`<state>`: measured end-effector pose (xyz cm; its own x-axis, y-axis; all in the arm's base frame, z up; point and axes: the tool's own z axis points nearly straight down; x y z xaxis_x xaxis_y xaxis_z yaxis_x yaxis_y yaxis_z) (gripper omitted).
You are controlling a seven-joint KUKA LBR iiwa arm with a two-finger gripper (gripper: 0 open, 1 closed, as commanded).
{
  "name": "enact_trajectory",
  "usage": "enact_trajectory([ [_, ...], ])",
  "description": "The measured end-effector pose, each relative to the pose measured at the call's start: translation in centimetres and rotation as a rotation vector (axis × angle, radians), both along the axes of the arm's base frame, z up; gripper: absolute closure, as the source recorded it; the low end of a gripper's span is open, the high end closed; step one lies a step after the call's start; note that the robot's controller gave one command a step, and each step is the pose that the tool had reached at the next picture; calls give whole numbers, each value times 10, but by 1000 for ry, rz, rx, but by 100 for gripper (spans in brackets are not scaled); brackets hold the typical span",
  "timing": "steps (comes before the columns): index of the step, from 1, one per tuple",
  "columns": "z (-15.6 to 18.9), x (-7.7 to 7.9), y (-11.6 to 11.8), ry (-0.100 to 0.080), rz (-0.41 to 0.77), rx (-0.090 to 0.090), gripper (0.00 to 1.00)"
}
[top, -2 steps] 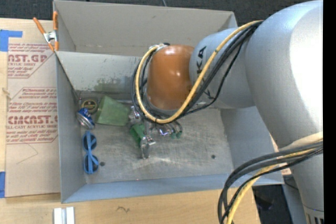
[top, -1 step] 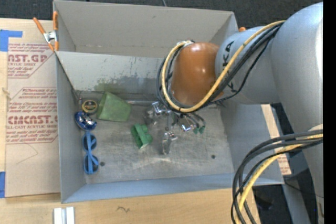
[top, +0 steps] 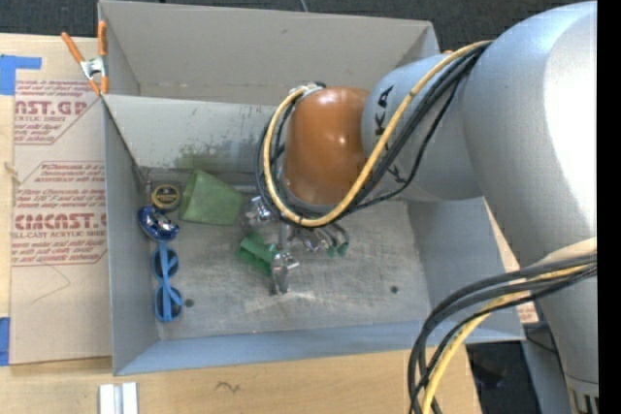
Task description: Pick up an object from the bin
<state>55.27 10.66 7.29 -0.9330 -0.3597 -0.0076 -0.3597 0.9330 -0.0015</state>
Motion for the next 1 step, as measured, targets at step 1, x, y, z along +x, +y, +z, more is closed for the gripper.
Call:
enact_trajectory([
  [1,1,1,-2,0,-4,1,100],
])
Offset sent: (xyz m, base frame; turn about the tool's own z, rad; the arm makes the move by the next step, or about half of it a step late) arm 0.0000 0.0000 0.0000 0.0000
